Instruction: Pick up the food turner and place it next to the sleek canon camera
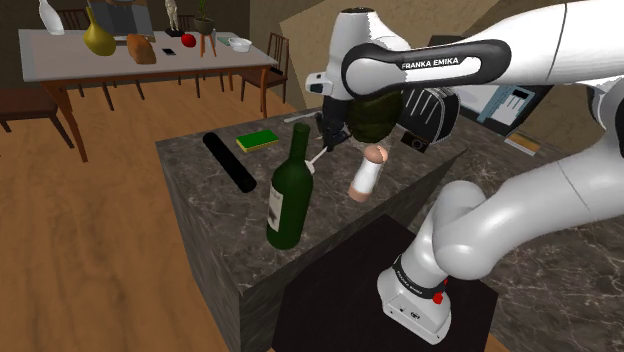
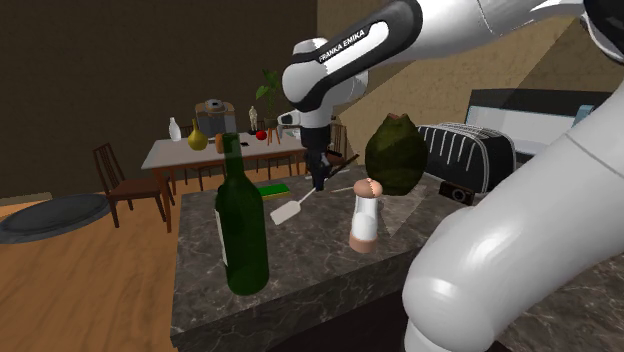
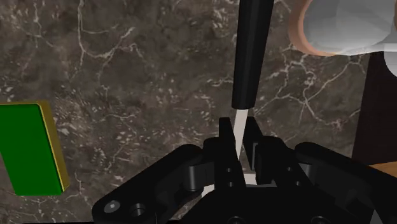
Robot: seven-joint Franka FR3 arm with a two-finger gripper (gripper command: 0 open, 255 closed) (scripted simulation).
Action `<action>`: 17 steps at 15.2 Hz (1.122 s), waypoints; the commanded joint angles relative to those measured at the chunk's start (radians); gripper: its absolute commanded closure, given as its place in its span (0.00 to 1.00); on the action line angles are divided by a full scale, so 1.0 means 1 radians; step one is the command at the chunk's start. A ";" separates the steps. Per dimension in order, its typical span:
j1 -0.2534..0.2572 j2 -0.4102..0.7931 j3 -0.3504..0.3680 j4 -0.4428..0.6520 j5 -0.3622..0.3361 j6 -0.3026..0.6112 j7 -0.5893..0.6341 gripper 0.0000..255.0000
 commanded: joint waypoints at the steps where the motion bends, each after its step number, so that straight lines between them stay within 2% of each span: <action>1: -0.026 -0.050 -0.026 -0.037 -0.026 -0.009 -0.036 1.00; 9: -0.144 -0.185 -0.159 -0.103 -0.142 -0.049 -0.209 1.00; 17: -0.253 -0.238 -0.315 -0.090 -0.261 -0.074 -0.404 1.00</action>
